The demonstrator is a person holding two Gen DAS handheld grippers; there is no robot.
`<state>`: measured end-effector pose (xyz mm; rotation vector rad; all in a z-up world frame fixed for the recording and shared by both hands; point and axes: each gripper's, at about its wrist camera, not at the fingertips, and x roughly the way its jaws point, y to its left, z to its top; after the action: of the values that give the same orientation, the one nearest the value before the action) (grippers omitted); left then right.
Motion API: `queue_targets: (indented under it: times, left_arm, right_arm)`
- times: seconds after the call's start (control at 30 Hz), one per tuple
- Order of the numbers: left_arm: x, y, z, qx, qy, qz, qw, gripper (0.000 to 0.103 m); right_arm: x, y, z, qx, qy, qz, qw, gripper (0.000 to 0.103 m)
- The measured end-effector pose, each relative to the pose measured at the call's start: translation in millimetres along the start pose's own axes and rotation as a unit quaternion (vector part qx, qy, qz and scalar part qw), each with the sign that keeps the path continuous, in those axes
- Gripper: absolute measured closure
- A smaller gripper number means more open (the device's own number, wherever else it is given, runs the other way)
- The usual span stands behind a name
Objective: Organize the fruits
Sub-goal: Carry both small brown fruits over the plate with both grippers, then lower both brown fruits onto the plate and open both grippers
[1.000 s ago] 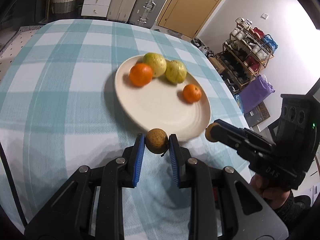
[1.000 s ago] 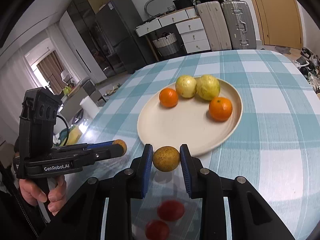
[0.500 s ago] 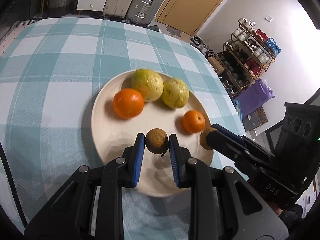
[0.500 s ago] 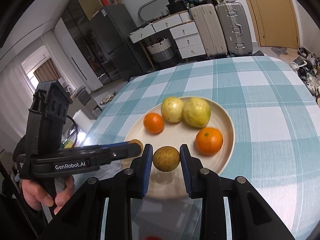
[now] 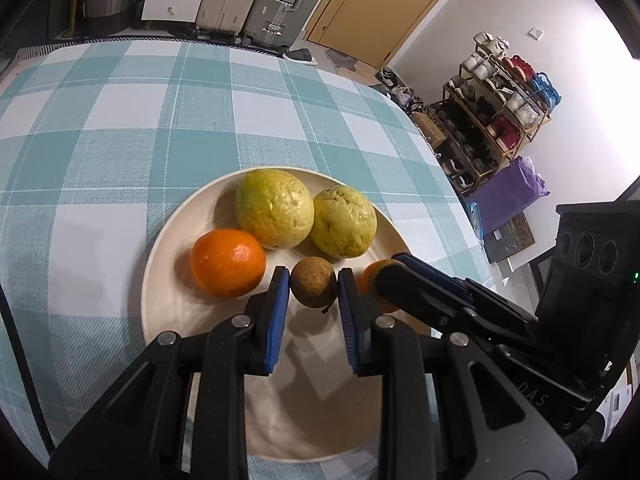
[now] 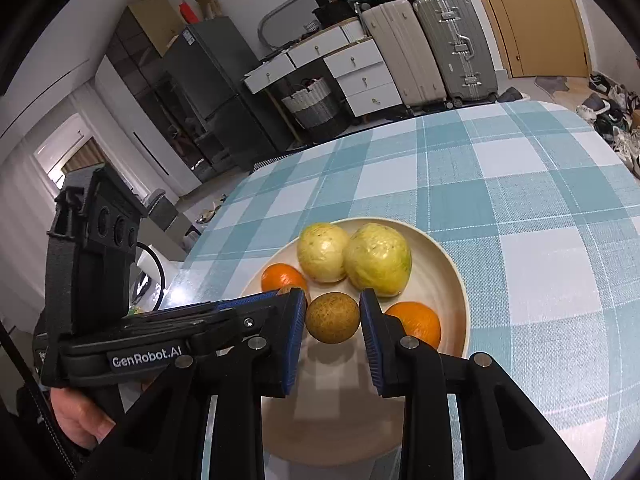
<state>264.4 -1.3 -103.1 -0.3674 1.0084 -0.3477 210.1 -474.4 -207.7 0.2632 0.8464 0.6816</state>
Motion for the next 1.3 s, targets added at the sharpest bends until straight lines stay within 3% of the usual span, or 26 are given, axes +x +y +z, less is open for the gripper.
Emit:
queue_targets:
  times: [0.2, 0.33, 0.6, 0.97, 1.13, 1.2, 1.3]
  left_arm:
    - [2.7, -0.1, 4.9, -0.004, -0.004, -0.011, 0.9999, 0.081]
    - [-3.0, 0.3, 6.5, -0.008, -0.01, -0.029, 0.9995, 0.073]
    - [-23.7, -4.3, -6.3, 0.0, -0.022, -0.015, 0.9997, 0.06]
    - [-57.6, -14.4, -39.0, 0.013, -0.037, 0.013, 0.9991, 0.048]
    - [-76.1, -22.2, -56.0, 0.02, -0.052, 0.027, 0.9981, 0.033]
    - [-83.3, -25.4, -64.0, 0.022, -0.056, 0.032, 0.9977, 0.031]
    - [-91.9, -30.1, -73.5, 0.03, -0.06, 0.041, 0.9969, 0.028]
  right_arm:
    - [8.7, -6.7, 6.0, 0.016, 0.0, -0.001, 1.0, 0.073]
    - [7.2, -10.8, 8.0, 0.025, -0.01, 0.005, 1.0, 0.058]
    - [-23.7, -19.0, 5.1, 0.036, -0.054, -0.004, 0.998, 0.054]
    - [-60.2, -20.2, -19.4, 0.032, -0.049, -0.031, 0.998, 0.049]
    - [-78.9, -14.5, -31.2, 0.027, -0.066, -0.034, 0.997, 0.032]
    - [-87.8, -10.4, -36.1, 0.021, -0.077, -0.035, 0.996, 0.022]
    - [-97.9, -3.0, -41.5, 0.009, -0.086, -0.037, 0.996, 0.016]
